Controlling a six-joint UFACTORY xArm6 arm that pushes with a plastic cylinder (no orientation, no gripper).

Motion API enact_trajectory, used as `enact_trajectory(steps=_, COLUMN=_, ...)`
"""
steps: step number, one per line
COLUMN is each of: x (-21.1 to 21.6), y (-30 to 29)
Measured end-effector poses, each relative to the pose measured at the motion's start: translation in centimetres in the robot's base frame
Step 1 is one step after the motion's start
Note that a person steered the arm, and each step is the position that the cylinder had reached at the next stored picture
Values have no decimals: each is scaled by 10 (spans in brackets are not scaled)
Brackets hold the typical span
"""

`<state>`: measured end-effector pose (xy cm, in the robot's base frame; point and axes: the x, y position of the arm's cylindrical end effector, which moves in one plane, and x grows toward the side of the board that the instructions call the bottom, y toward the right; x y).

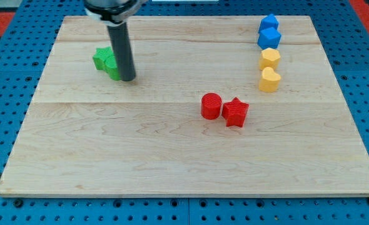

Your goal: Push the arm diagonally to the bottom

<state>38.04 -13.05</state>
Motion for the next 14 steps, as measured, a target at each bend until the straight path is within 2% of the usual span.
enact_trajectory(steps=4, x=4, y=-101)
enact_trajectory(steps=5, x=4, y=-109)
enact_trajectory(steps=8, x=8, y=-81)
enact_trajectory(steps=9, x=35, y=-66)
enact_trajectory(steps=11, x=117, y=-11)
enact_trajectory(steps=12, x=132, y=6)
enact_trajectory(steps=13, x=158, y=85)
enact_trajectory(steps=14, x=167, y=187)
